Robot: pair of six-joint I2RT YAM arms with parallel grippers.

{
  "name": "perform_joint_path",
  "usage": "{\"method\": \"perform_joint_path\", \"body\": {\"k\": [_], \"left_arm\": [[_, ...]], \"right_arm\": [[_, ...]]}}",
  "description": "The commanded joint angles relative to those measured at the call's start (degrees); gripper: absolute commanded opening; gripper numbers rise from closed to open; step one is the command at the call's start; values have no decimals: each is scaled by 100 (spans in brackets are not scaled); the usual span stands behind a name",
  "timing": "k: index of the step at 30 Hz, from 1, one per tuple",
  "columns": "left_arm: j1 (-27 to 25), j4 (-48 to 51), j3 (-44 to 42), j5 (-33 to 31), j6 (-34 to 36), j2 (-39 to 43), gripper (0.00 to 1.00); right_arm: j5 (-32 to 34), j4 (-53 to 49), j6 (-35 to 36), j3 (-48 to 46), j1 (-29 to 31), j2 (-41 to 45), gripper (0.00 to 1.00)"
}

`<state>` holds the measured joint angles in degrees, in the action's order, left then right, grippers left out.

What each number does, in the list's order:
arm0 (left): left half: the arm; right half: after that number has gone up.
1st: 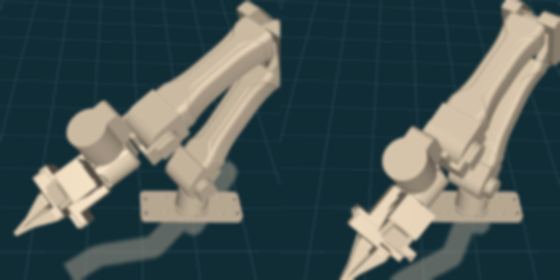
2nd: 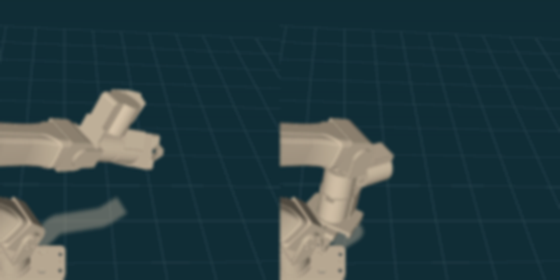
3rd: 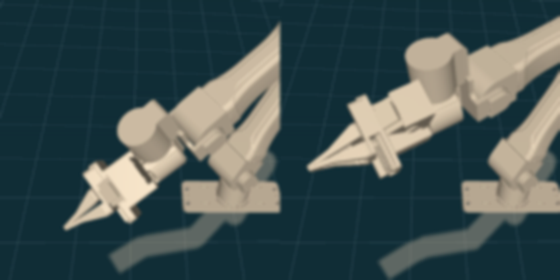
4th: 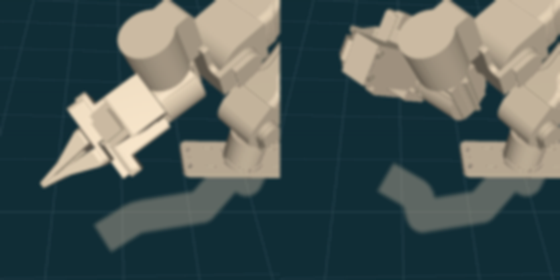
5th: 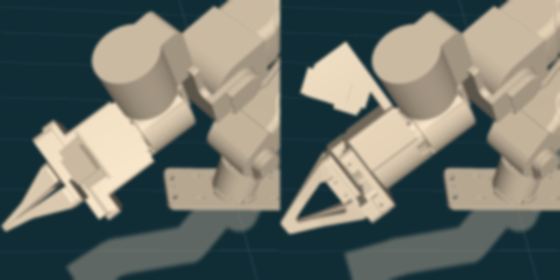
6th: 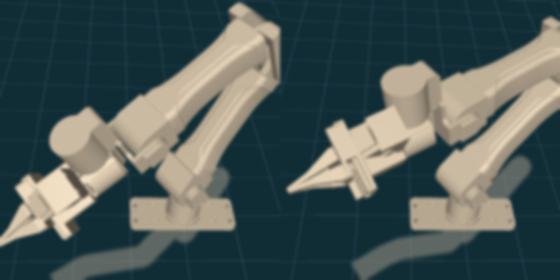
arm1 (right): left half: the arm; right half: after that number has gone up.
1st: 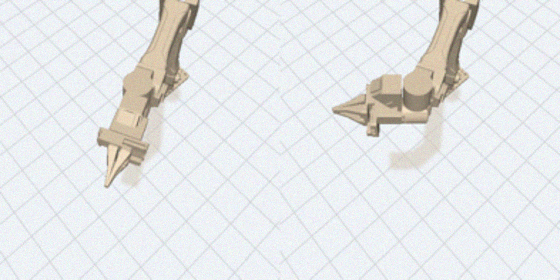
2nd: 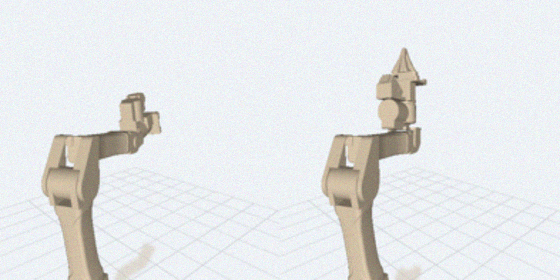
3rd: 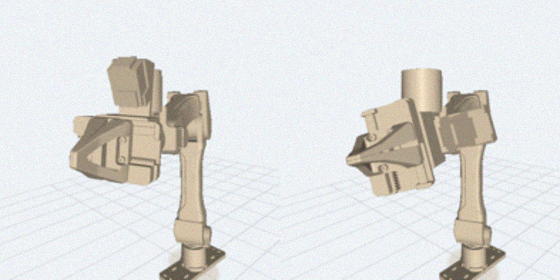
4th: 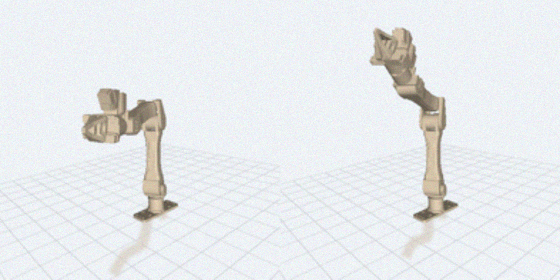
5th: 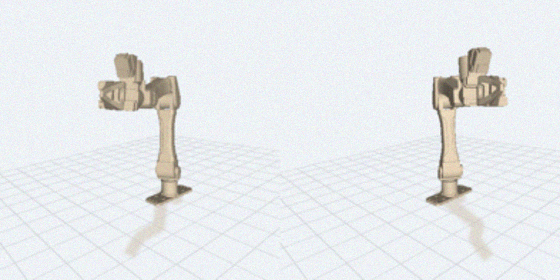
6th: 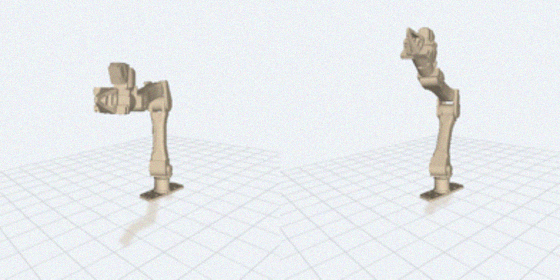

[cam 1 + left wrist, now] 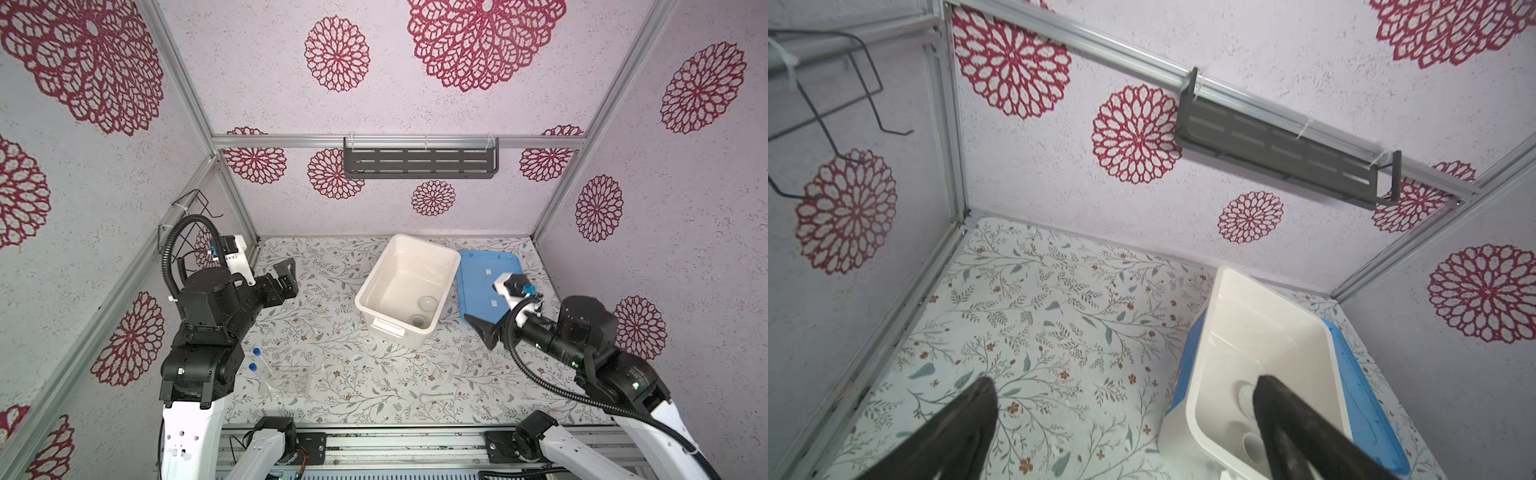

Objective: Organize the chemistry lab equipment
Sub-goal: 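Move the right gripper back to the white stick near the robot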

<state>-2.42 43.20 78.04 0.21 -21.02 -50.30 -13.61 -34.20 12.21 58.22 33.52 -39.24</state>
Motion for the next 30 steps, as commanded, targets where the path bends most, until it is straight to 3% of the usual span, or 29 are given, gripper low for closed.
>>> {"method": "perform_joint_path", "body": {"k": [1, 4, 8, 16, 24, 27, 30], "left_arm": [[39, -287, 15, -193, 115, -414, 98], [42, -310, 108, -8, 163, -668, 97], [37, -431, 28, -115, 291, -787, 97], [39, -629, -378, -100, 306, -1148, 97], [39, -689, -791, -349, 493, -1154, 97], [37, -733, -906, -403, 489, -1058, 97], [35, -688, -962, -246, 425, -1007, 98]], "right_arm": [[-1361, 131, 673, -870, -3, 88, 91], [-1996, -326, 1262, -1277, 12, 56, 83], [-2044, -636, 1906, -1616, 179, -59, 77], [-959, -77, 2764, -2217, 1363, -535, 67], [-737, 1467, 2708, -2859, 1980, -1615, 63], [-573, 2204, 2384, -3145, 2014, -1961, 66], [-434, 2494, 2543, -3225, 2073, -2176, 68]]}}
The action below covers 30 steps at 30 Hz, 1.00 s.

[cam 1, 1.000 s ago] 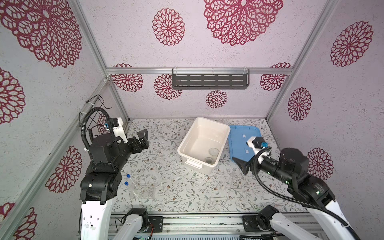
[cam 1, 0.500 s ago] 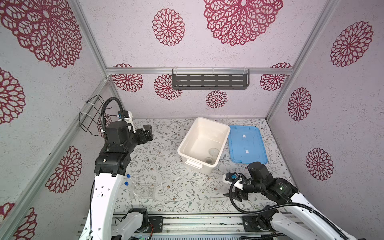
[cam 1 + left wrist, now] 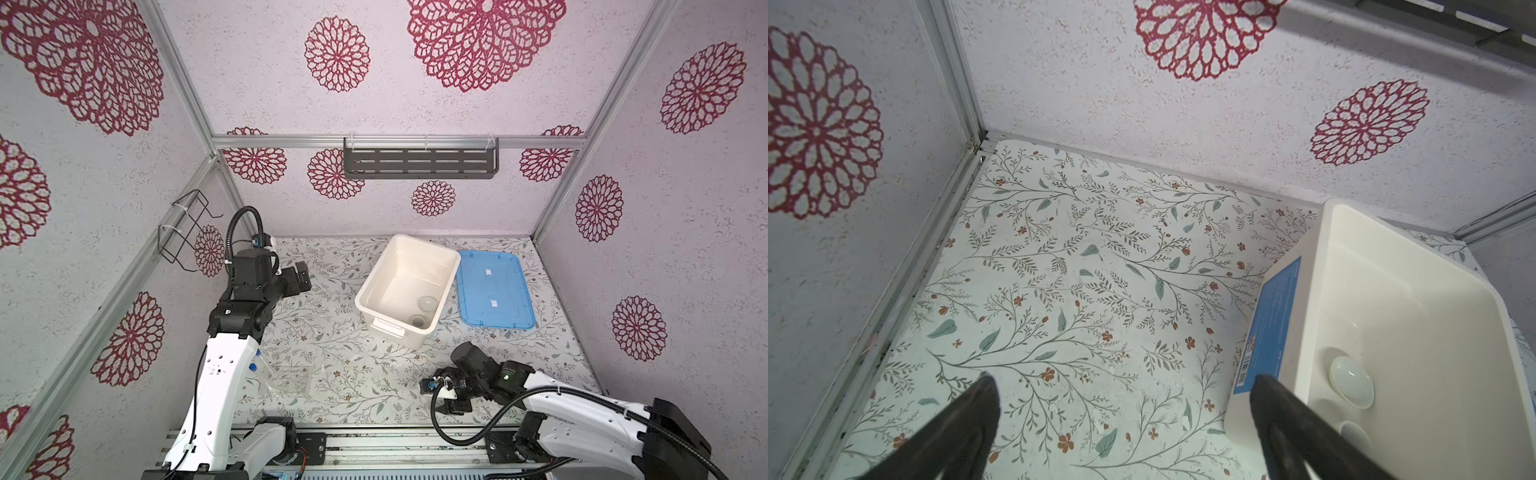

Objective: Organize the chemistry lab equipment
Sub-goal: 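Move the right gripper back to the white stick near the robot, then close the right gripper on the white stick's rounded end and lift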

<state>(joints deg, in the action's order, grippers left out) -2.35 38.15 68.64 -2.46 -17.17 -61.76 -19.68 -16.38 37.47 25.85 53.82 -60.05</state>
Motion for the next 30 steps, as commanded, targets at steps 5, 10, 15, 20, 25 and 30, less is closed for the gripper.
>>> {"method": "perform_joint_path", "body": {"k": [5, 10, 15, 20, 25, 30], "left_arm": [[33, -39, -181, 74, -60, 231, 97], [33, 54, -265, 140, -124, 365, 97], [33, 150, -346, 165, -142, 471, 97], [27, 153, -378, 252, -216, 480, 97], [32, 236, -376, 231, -196, 523, 97], [28, 292, -378, 204, -137, 551, 97]], "right_arm": [[157, 437, 498, 306, 52, -737, 65], [264, -8, 838, 491, 104, -1203, 61], [262, -196, 912, 698, 179, -1562, 51], [79, -752, 1079, 1077, 316, -2135, 46], [137, -736, 923, 1114, 348, -2213, 39], [447, -367, 797, 706, 331, -1733, 35]]}}
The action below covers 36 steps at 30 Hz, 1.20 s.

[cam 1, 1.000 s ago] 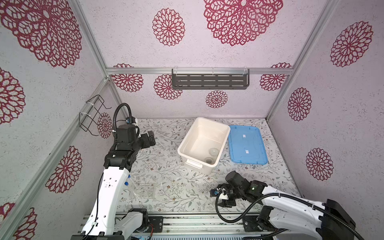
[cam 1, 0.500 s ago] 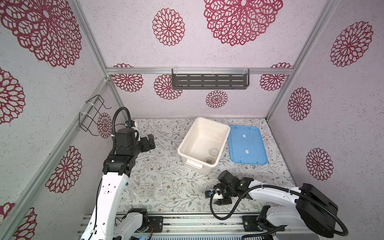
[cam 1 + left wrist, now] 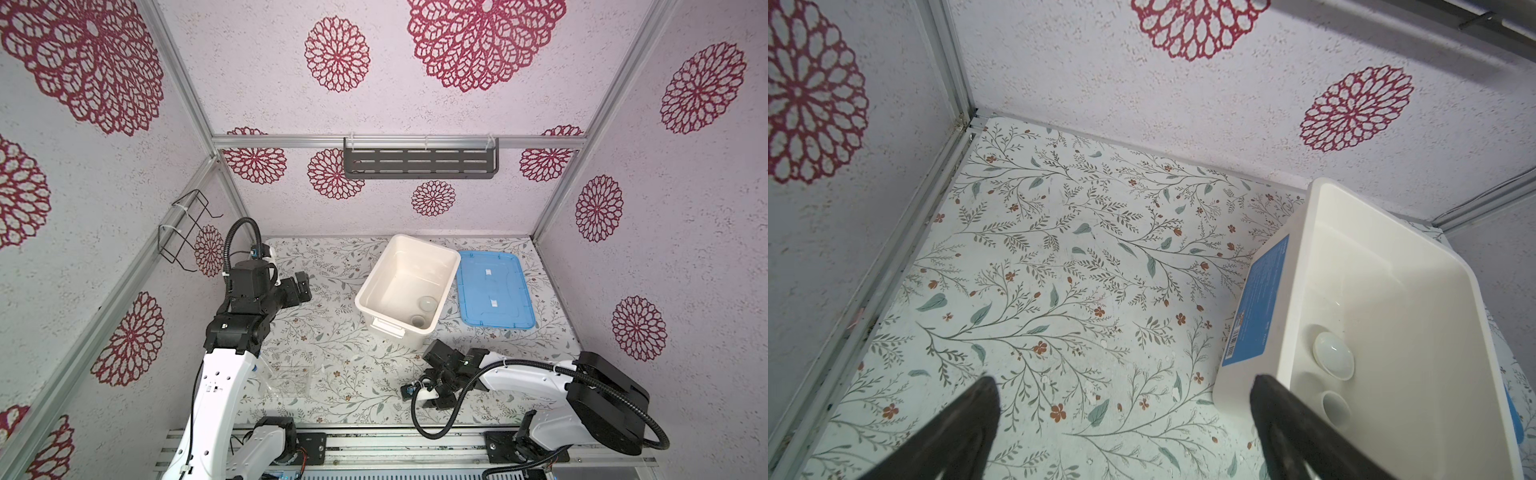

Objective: Organize the chemistry lab equipment
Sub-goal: 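Close the right gripper on the white stick's rounded end and lift, then carry the white stick over the white bin with the right gripper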

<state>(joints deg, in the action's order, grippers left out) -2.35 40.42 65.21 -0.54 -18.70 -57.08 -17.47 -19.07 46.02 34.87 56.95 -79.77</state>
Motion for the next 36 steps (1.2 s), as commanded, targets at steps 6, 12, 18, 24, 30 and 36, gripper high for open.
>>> {"method": "perform_joint_path", "body": {"k": [6, 12, 18, 24, 30, 36], "left_arm": [[33, 34, -2, 14, -24, 16, 97], [34, 50, 27, 54, -28, 12, 98], [32, -12, 66, 94, -75, -31, 97], [31, -123, 139, 225, -193, -177, 97], [33, -92, 233, 907, -159, -312, 97], [24, -202, 304, 1596, -221, -550, 99]], "right_arm": [[130, -147, -222, -102, 7, 264, 32], [-1, -141, -328, -7, 7, 209, 26], [47, 99, -496, -115, -25, 472, 26], [151, 694, -1128, -65, -25, 947, 25], [795, 2052, -2022, -120, 37, 1748, 23], [1763, 2287, -2500, 840, 80, 1809, 20]]}}
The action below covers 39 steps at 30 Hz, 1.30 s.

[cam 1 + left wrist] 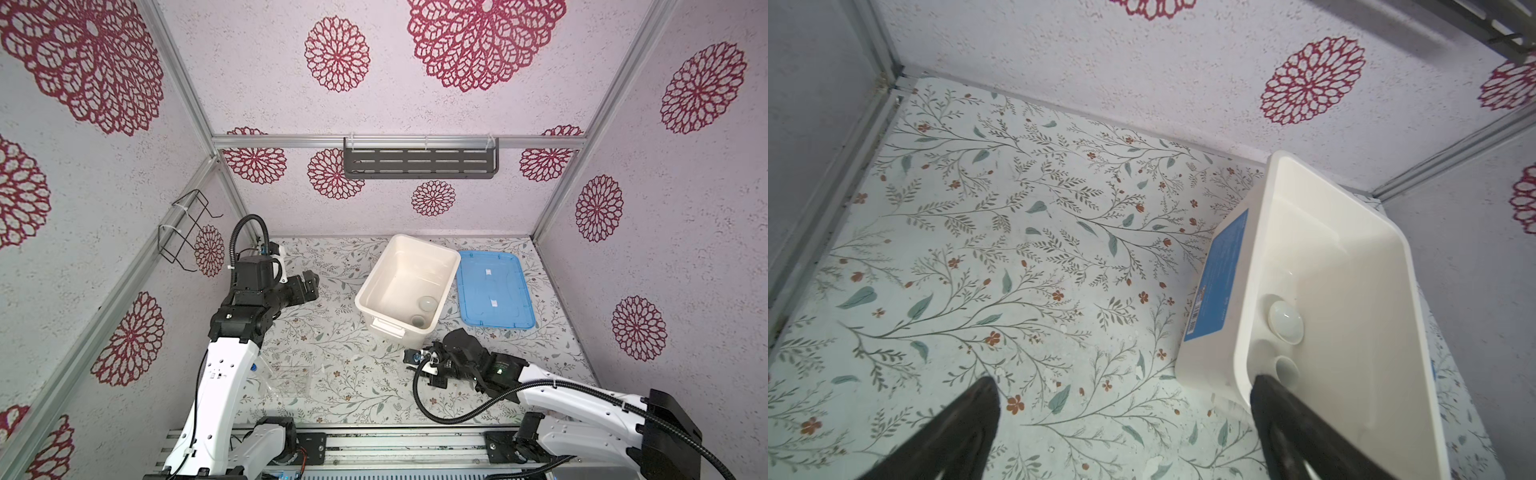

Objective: Organize the chemistry lab equipment
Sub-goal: 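Carry the white stick over the white bin with the right gripper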

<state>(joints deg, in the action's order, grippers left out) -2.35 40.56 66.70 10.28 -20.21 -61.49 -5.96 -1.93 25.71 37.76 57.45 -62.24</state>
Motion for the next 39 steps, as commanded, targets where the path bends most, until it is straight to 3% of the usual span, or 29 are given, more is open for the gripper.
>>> {"method": "perform_joint_path", "body": {"k": [1, 6, 11, 13, 17, 19, 22, 32, 39], "left_arm": [[15, -215, 175, 612, -104, -163, 99], [-50, -68, 315, 844, -216, -470, 99], [-180, 185, 388, 555, -207, -575, 99], [-204, 277, 367, 461, -211, -575, 99], [-222, 439, 301, 313, -227, -566, 99], [-231, 497, 291, 261, -204, -557, 99], [-231, 571, 308, 238, -168, -557, 99], [-231, 715, 388, 276, -147, -615, 98], [-240, 773, 370, 250, -84, -629, 98]], "right_arm": [[691, 577, -498, 766, 31, -9, 20], [863, 373, -765, 1858, -144, -568, 20], [892, -71, -1164, 2906, -588, -1346, 20], [1124, -258, -1679, 3257, -809, -1615, 19], [2371, -824, -3018, 4055, -859, -2190, 11], [2773, -824, -3581, 4143, -850, -2373, 2], [3341, -655, -4625, 4122, -855, -2582, 0], [3600, -884, -7458, 4619, -926, -3707, 7], [3705, -1146, -8010, 5083, -1266, -4570, 9]]}}
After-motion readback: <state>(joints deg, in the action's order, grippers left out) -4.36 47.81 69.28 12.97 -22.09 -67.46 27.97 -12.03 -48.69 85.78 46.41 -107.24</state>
